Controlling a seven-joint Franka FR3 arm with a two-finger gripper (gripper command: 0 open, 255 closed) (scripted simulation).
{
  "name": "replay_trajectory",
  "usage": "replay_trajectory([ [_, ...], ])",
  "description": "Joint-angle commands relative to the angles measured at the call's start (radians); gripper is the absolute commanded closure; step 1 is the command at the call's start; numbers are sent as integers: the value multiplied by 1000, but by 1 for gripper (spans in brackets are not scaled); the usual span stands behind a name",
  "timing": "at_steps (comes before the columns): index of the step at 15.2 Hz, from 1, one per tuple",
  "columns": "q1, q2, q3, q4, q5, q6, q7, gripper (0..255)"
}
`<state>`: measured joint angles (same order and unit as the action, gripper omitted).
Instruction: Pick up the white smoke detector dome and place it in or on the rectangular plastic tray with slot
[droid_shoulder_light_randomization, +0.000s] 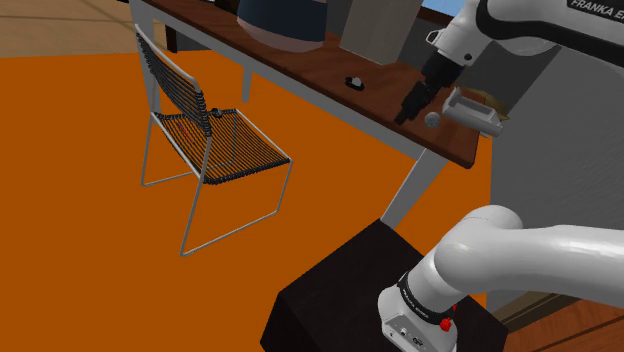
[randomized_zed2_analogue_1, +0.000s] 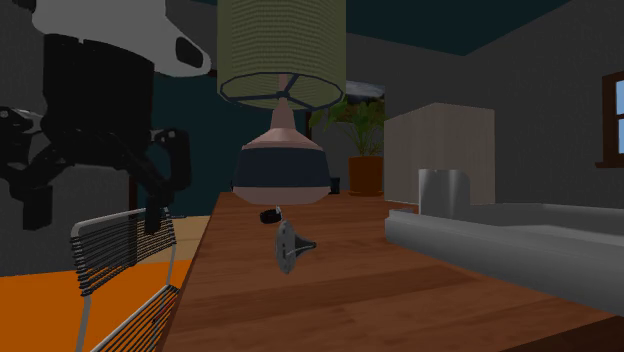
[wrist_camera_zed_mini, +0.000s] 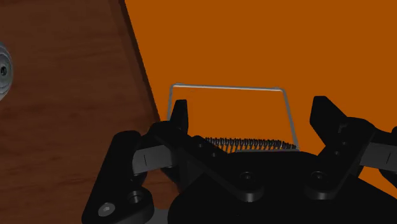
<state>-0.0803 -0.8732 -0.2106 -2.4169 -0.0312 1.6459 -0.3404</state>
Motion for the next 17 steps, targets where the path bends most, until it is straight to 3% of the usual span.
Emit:
replay_trajectory([
  [1,-13,0,-60,17,-21,-2,-57,0],
  [8,-26,61,-269,124,-64,0,-246,0],
  [14,10,158,-465,262,-61,-3,-412,0],
  [17,8,154,-467,232,-64,22,-411,0],
])
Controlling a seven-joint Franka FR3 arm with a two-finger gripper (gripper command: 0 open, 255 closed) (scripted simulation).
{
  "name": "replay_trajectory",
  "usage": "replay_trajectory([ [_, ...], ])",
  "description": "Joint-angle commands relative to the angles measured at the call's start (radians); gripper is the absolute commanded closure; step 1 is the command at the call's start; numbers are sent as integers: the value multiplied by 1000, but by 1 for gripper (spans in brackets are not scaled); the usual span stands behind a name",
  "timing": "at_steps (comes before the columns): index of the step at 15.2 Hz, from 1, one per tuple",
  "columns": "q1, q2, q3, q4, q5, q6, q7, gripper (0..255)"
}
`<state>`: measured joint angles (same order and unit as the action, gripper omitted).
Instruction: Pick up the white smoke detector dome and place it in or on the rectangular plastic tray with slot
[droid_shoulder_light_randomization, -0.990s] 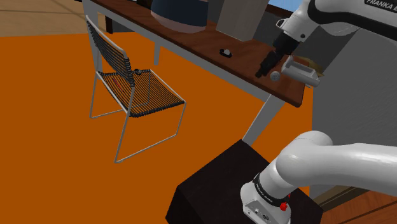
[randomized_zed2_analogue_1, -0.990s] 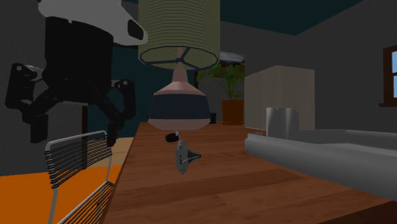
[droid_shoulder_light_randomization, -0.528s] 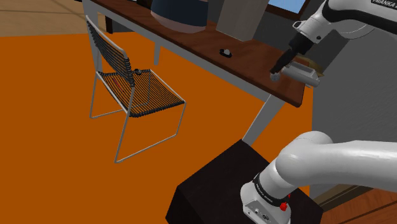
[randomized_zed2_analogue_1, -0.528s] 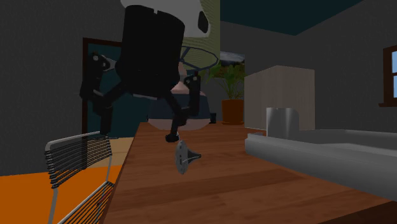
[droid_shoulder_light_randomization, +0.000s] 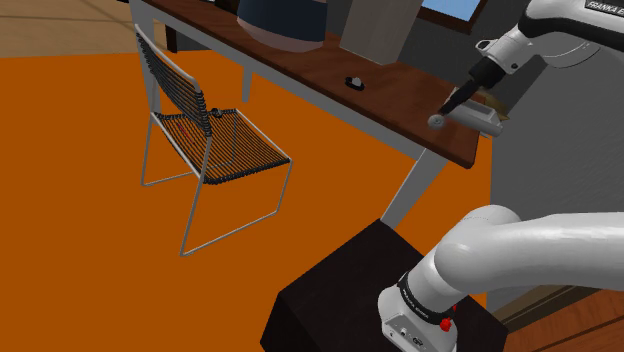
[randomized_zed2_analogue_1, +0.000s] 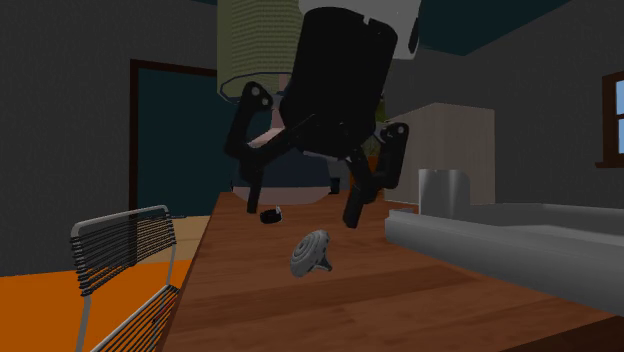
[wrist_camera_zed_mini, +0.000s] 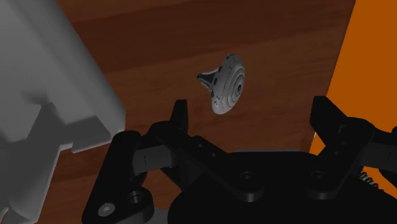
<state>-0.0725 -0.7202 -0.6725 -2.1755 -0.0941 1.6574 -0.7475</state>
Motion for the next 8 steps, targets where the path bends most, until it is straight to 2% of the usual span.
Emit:
replay_trajectory([
  [1,-1,0,-6,-24,-2,24,-3,0],
  [5,-4,-5,-9,-89,-7,84,-1,0],
  [8,-4,-5,-9,-89,-7,84,-1,0],
])
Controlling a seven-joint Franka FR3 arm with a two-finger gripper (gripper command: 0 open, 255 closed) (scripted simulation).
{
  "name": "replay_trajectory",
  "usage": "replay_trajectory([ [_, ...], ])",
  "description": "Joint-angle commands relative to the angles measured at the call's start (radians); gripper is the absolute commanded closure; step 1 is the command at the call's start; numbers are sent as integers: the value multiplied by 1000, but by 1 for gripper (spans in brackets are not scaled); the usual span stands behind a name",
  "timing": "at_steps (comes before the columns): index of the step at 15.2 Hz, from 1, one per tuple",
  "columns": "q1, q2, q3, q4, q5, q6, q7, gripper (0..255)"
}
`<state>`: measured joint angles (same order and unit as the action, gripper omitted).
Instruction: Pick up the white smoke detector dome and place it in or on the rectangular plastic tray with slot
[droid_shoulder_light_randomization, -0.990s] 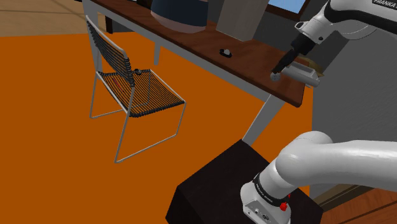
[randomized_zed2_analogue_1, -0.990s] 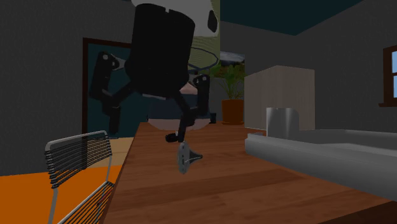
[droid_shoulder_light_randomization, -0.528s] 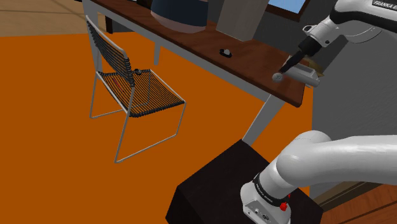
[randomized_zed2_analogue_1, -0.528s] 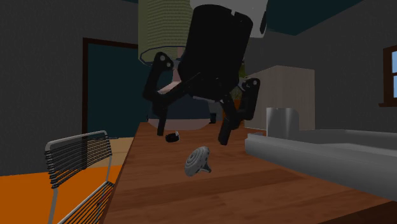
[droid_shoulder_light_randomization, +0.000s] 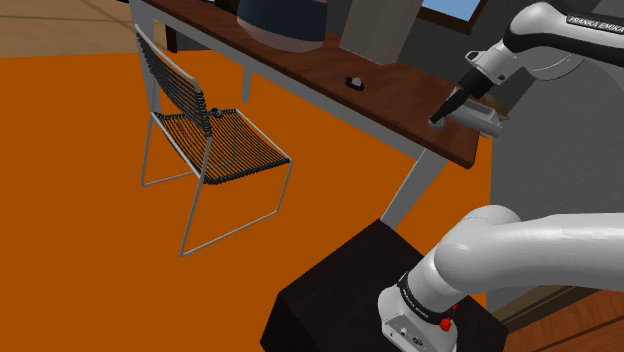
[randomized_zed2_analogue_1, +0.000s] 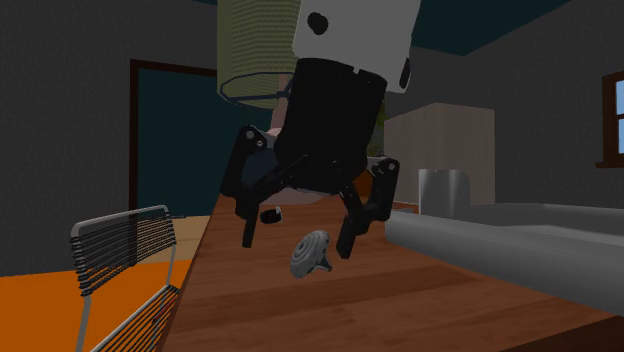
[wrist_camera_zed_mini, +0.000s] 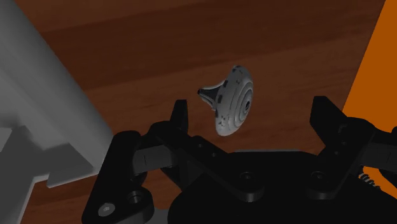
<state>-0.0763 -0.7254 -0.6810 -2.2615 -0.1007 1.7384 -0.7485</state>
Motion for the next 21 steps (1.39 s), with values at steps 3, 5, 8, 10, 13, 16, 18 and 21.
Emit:
replay_trajectory([
  [3,0,0,0,-3,0,3,0,0],
  [5,0,0,0,-3,0,3,0,0],
  [8,0,0,0,-2,0,2,0,255],
  [10,0,1,-1,-2,0,3,0,255],
  [13,0,0,-1,-3,0,3,0,255],
  [16,2,1,3,11,2,-9,2,255],
  [18,6,5,9,39,7,-33,7,255],
  [21,12,12,17,82,15,-69,14,255],
])
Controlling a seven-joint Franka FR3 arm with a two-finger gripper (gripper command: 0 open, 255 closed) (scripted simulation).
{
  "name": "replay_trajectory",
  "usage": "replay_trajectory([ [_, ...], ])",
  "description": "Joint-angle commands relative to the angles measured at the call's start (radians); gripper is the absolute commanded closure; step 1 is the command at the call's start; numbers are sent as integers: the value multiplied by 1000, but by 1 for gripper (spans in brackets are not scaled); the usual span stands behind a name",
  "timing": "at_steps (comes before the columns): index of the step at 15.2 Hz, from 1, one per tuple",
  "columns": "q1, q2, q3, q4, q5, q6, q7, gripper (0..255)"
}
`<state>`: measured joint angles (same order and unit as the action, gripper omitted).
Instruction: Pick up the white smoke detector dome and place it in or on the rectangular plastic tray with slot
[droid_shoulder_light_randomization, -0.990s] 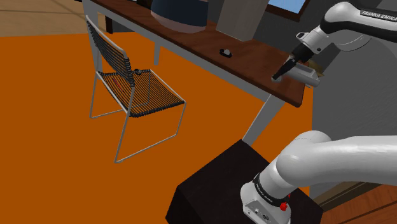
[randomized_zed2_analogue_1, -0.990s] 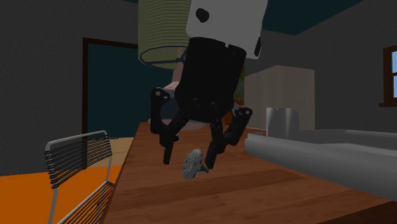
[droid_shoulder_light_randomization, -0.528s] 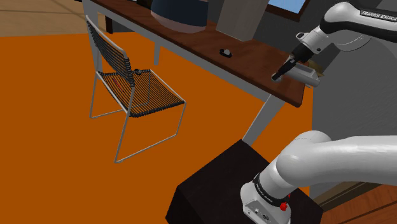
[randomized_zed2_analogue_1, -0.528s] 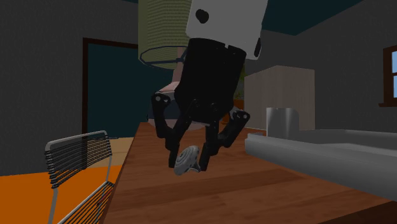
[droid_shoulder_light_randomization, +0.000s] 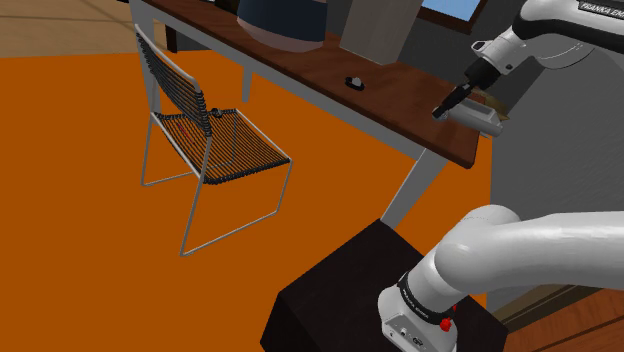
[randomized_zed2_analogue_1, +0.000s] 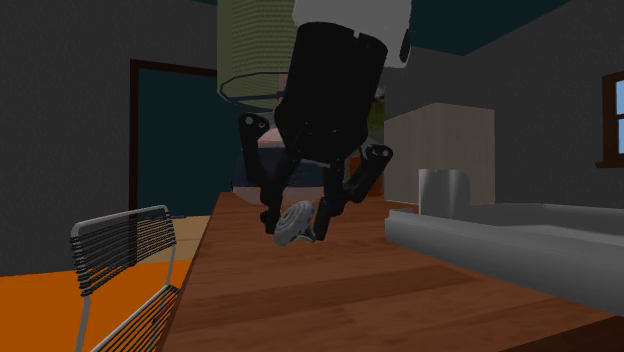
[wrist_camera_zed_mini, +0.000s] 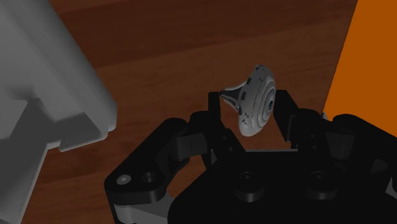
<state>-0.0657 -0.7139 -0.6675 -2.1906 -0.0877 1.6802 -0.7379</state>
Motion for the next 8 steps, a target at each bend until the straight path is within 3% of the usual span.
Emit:
replay_trajectory([
  [1,3,3,6,26,5,-23,5,255],
  [8,21,29,20,135,24,-106,18,255],
])
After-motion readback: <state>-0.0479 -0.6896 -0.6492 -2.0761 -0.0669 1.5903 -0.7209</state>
